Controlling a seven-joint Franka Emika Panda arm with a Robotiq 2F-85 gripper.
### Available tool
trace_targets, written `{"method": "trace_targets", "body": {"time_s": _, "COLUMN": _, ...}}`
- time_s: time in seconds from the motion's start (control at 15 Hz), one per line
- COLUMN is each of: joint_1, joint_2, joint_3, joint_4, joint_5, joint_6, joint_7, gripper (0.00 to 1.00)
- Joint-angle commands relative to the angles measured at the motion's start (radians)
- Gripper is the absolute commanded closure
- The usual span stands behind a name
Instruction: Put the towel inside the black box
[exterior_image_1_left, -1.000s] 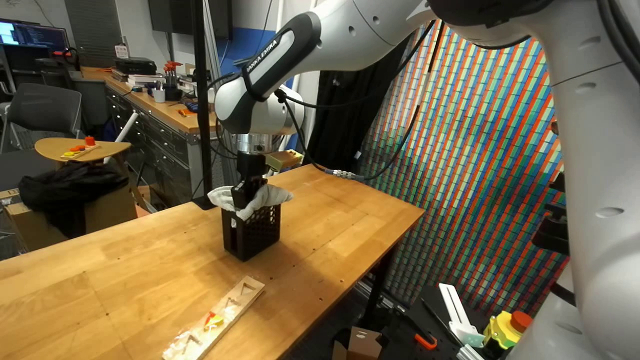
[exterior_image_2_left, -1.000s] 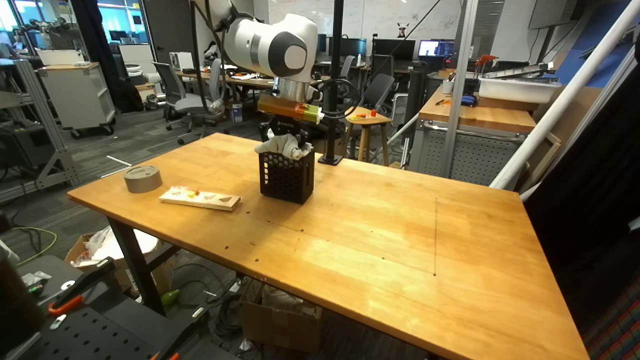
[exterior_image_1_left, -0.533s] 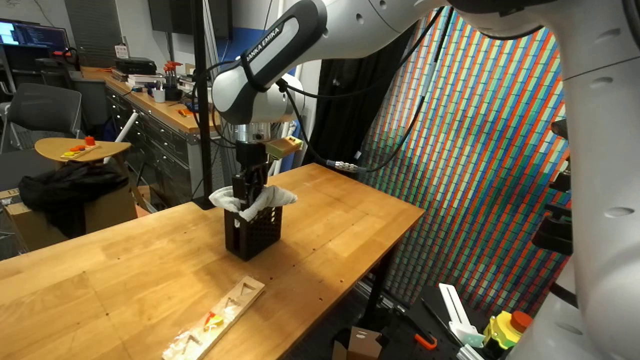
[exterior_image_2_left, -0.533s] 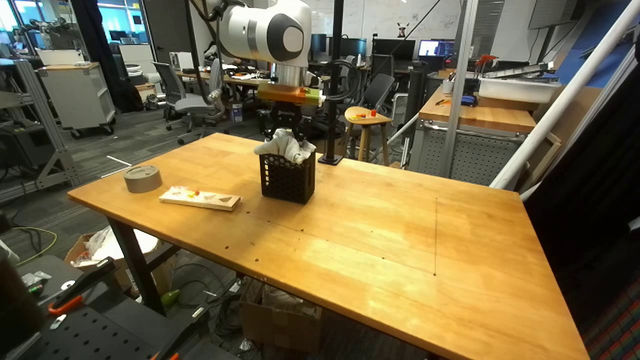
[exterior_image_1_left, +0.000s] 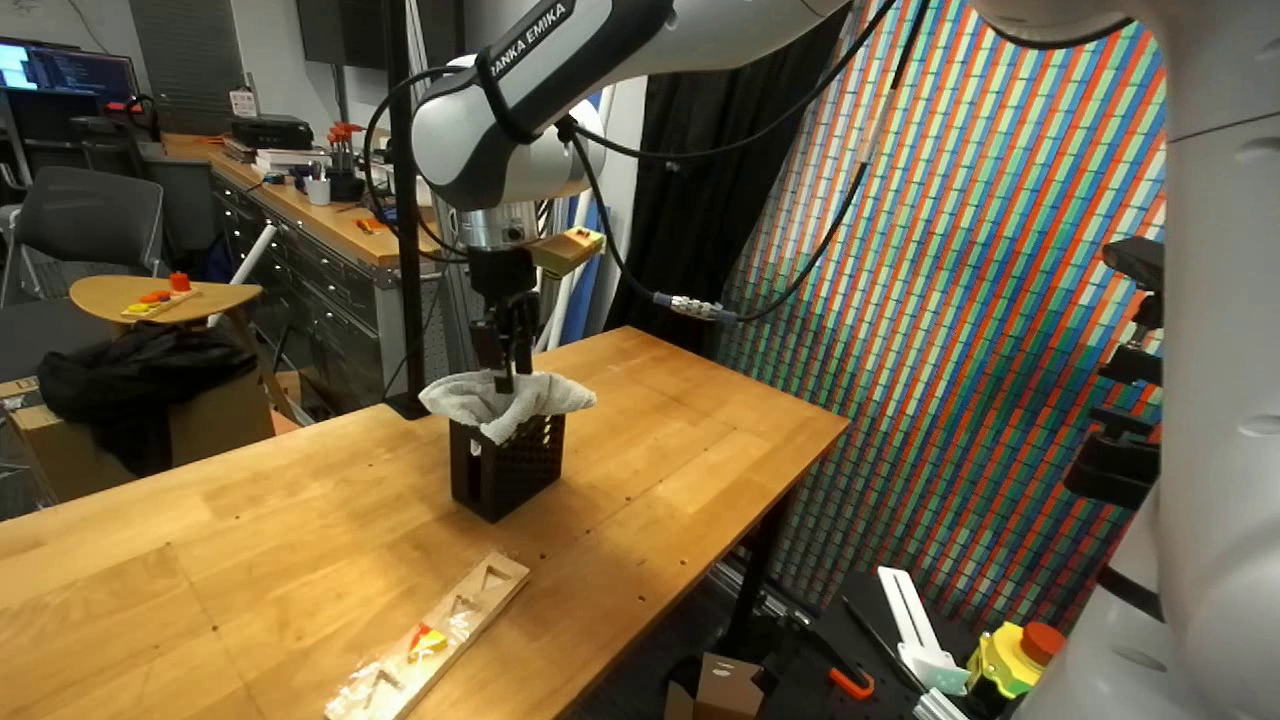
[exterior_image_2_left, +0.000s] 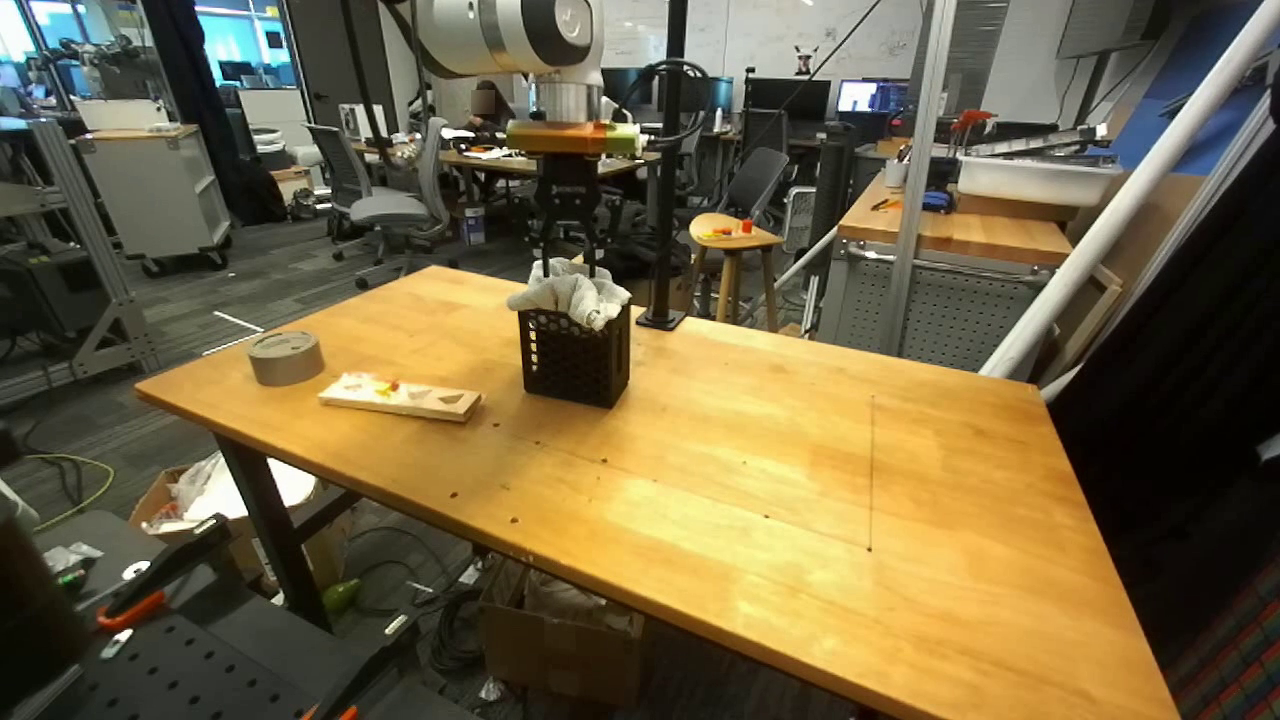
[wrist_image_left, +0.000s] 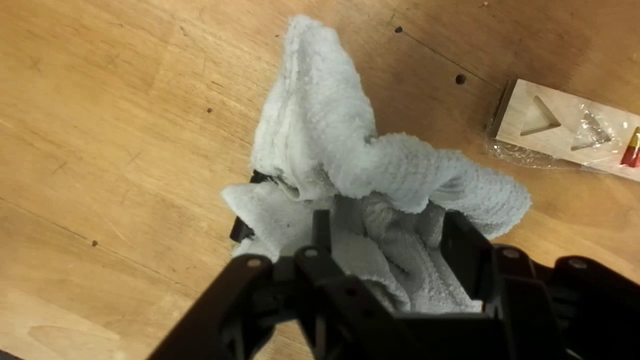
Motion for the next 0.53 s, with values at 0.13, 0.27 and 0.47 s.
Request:
{"method": "trace_targets", "body": {"time_s": 0.13, "joint_1": -0.001, "joint_2": -0.092, "joint_3": -0.026, "joint_4": -0.066, "joint_5": -0.046, "joint_6": 0.001, "joint_7": -0.028, "gripper": 0.37}}
{"method": "trace_targets", "body": {"time_s": 0.27, "joint_1": -0.009, "joint_2": -0.107, "joint_3": -0.027, "joint_4": -0.084, "joint_5": -0.039, "joint_6": 0.022, "joint_7": -0.061, "gripper": 0.29}}
{"method": "trace_targets", "body": {"time_s": 0.47, "joint_1": -0.017, "joint_2": -0.119, "joint_3": -0.032, "joint_4": -0.105, "joint_5": -0.034, "joint_6": 0.037, "joint_7": -0.103, "gripper": 0.22}}
